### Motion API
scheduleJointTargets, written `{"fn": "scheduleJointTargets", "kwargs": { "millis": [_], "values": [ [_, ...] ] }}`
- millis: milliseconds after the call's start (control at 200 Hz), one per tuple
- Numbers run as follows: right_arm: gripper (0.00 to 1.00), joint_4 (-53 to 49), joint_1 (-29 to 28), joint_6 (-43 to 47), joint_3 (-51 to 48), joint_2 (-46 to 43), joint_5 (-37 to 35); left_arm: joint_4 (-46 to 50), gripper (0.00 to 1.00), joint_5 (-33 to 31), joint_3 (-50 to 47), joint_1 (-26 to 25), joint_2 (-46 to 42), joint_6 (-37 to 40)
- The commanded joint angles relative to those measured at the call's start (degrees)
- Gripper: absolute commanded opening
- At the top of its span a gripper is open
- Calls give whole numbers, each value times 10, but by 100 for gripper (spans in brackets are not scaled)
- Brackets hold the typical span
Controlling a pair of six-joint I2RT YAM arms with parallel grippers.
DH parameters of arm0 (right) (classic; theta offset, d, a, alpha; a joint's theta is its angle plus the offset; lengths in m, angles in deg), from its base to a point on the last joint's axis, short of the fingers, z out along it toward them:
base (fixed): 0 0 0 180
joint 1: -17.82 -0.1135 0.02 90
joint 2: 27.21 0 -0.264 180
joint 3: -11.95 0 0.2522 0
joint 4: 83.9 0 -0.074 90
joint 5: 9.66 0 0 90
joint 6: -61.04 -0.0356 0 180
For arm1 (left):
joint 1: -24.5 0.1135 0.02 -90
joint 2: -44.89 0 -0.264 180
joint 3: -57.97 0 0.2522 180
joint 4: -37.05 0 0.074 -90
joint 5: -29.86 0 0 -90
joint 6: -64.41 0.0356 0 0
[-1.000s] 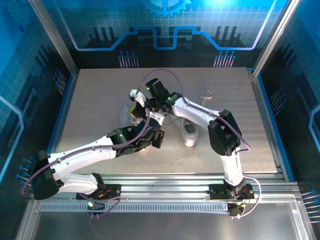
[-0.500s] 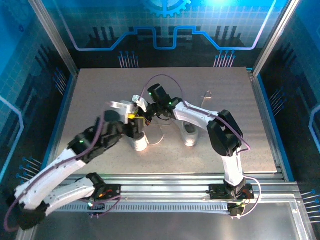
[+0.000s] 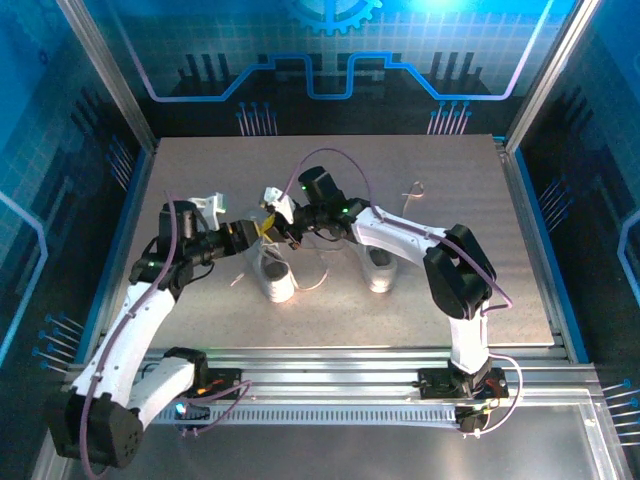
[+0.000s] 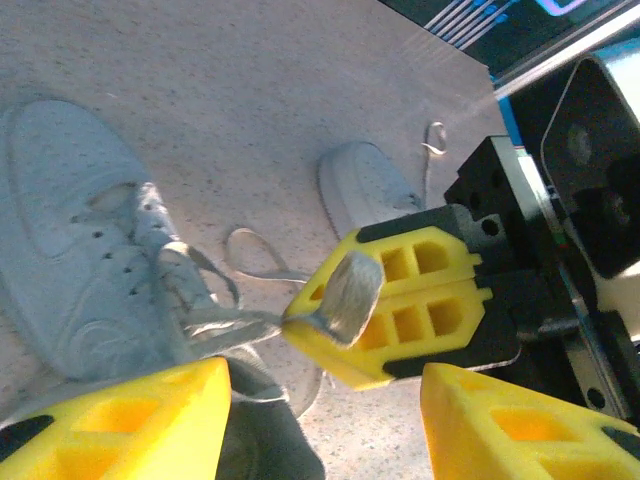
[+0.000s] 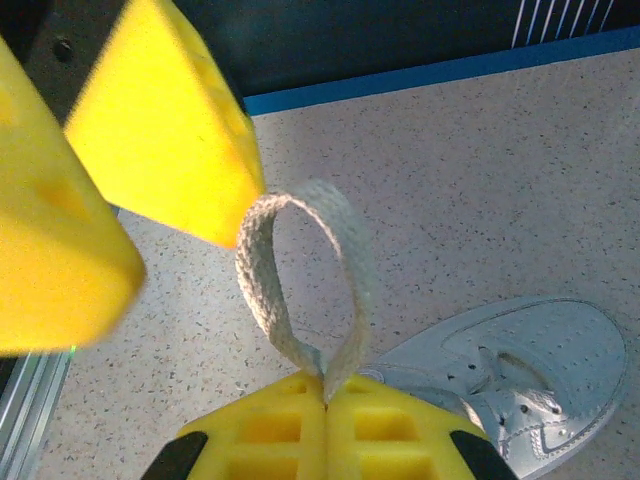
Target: Tie the shoes
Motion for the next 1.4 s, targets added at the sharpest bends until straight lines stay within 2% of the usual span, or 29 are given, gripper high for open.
{"fn": "scheduleJointTargets", "kwargs": {
  "millis": [0, 430, 510, 650, 875, 955, 1086, 1256, 1396],
  "values": [
    [0, 6, -7, 12, 7, -10, 3, -62, 53, 67, -7, 8, 16, -13],
    [0, 16, -11, 11, 5, -4, 21, -155, 41, 42, -39, 11, 50, -45],
    [0, 15, -13, 13, 3, -6, 23, -160, 31, 35, -42, 11, 52, -46],
    [0, 9, -14, 16, -1, -9, 25, -150, 0, 15, -43, 12, 49, -36],
    [41, -8, -12, 17, -18, -33, 19, -134, 0, -4, -45, 14, 32, -11],
    [46, -15, -9, 14, -34, -43, 16, -133, 0, -4, -46, 16, 32, -10],
    [47, -33, -9, 8, -62, -53, -17, -131, 0, -6, -45, 18, 29, -7],
    [35, -128, -21, 55, -25, -17, -68, -124, 0, -9, -41, 20, 28, -6],
    [33, -180, -37, 92, 12, 16, -108, -123, 0, -6, -38, 21, 28, -7]
  ]
}}
